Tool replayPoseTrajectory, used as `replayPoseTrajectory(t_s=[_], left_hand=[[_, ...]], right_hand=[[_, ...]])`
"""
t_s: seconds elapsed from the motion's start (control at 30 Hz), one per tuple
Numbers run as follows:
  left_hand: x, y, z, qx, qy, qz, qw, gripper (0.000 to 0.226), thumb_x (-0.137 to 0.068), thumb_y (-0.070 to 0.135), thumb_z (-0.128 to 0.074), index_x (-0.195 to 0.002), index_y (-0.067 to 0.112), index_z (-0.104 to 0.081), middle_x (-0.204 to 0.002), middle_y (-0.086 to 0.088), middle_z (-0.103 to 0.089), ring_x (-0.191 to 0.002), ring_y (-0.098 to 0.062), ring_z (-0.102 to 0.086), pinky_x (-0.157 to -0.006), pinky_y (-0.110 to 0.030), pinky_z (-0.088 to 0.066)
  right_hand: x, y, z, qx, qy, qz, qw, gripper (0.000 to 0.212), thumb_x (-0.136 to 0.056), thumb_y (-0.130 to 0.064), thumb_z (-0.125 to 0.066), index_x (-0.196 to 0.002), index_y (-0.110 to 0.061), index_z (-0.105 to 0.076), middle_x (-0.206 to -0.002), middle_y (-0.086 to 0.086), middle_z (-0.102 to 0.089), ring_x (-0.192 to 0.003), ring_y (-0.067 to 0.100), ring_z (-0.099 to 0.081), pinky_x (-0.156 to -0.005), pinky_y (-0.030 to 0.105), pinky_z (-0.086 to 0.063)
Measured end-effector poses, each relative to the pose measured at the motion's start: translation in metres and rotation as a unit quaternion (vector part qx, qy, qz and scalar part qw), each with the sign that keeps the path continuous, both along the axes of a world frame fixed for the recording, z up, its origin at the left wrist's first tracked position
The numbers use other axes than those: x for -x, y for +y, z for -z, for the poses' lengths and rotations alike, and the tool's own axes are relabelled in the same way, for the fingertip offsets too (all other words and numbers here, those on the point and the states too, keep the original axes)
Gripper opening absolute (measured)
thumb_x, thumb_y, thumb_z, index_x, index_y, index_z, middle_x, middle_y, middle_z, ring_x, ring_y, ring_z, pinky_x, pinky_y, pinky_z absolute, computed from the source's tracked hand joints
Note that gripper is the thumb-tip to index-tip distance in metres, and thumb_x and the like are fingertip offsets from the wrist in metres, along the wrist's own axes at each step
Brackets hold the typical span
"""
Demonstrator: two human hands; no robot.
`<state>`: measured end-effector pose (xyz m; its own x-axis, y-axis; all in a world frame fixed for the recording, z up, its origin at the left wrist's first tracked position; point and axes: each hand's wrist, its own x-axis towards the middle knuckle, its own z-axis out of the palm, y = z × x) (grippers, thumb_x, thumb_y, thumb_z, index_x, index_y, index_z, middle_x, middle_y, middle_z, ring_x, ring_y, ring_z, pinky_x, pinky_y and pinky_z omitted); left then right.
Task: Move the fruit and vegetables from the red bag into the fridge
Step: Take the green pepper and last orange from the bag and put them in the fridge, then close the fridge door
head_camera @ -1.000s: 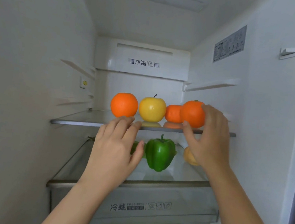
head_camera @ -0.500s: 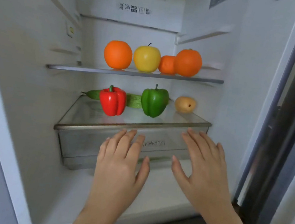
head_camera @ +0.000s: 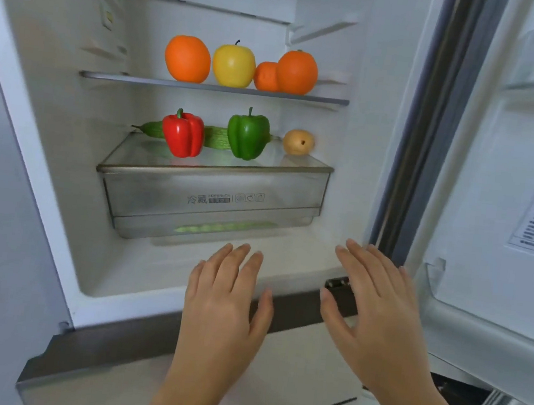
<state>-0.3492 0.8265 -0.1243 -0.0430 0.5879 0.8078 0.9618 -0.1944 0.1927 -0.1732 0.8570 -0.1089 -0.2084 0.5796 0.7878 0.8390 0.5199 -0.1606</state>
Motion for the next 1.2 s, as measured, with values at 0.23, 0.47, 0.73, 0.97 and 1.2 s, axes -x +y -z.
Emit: replayPoseTrajectory(t_s=[0.23,0.47,0.73,0.97,1.2], left_hand=[[-0.072,-0.069,0.020,0.006,-0.005,-0.046,0.999,0.044,-0.082,0.030,-0.043,-0.111,0.004,-0.064,-0.112,-0.013,-0.065,-0.108,-0.034,-0.058,-0.091,-0.050,-0.046],[-0.147,-0.150,0.041,0.063,-0.016,-0.076,0.995,0.042,-0.084,0.032,-0.043,-0.111,0.007,-0.063,-0.111,-0.010,-0.065,-0.106,-0.030,-0.058,-0.092,-0.044,-0.044],[-0.202,-0.212,0.035,0.057,-0.017,-0.033,0.998,0.041,-0.084,0.032,-0.044,-0.111,0.008,-0.064,-0.110,-0.009,-0.066,-0.105,-0.027,-0.059,-0.091,-0.041,-0.044],[-0.211,-0.267,0.044,0.072,-0.005,-0.021,0.997,0.042,-0.084,0.031,-0.042,-0.110,0.007,-0.064,-0.109,-0.010,-0.066,-0.104,-0.030,-0.060,-0.091,-0.045,-0.044],[-0.248,-0.290,0.039,0.078,-0.012,-0.003,0.997,0.043,-0.084,0.032,-0.041,-0.111,0.007,-0.064,-0.110,-0.010,-0.066,-0.104,-0.030,-0.060,-0.091,-0.046,-0.045]], right_hand=[[-0.063,-0.055,0.019,0.018,-0.011,-0.048,0.999,0.050,-0.082,-0.037,-0.046,-0.123,-0.010,-0.055,-0.126,0.007,-0.058,-0.120,0.027,-0.049,-0.098,0.053,-0.040],[-0.129,-0.125,0.034,0.046,-0.031,-0.087,0.995,0.051,-0.083,-0.039,-0.043,-0.123,-0.009,-0.053,-0.125,0.009,-0.057,-0.120,0.026,-0.047,-0.094,0.054,-0.042],[-0.192,-0.199,0.028,0.057,-0.025,-0.036,0.997,0.052,-0.083,-0.040,-0.043,-0.124,-0.010,-0.052,-0.124,0.010,-0.058,-0.117,0.031,-0.051,-0.094,0.058,-0.042],[-0.207,-0.258,0.033,0.071,-0.020,-0.008,0.997,0.052,-0.083,-0.040,-0.042,-0.125,-0.011,-0.050,-0.124,0.010,-0.058,-0.117,0.031,-0.052,-0.097,0.055,-0.038],[-0.253,-0.286,0.025,0.064,0.000,0.008,0.998,0.051,-0.084,-0.039,-0.040,-0.124,-0.009,-0.052,-0.122,0.012,-0.058,-0.115,0.032,-0.052,-0.098,0.052,-0.039]])
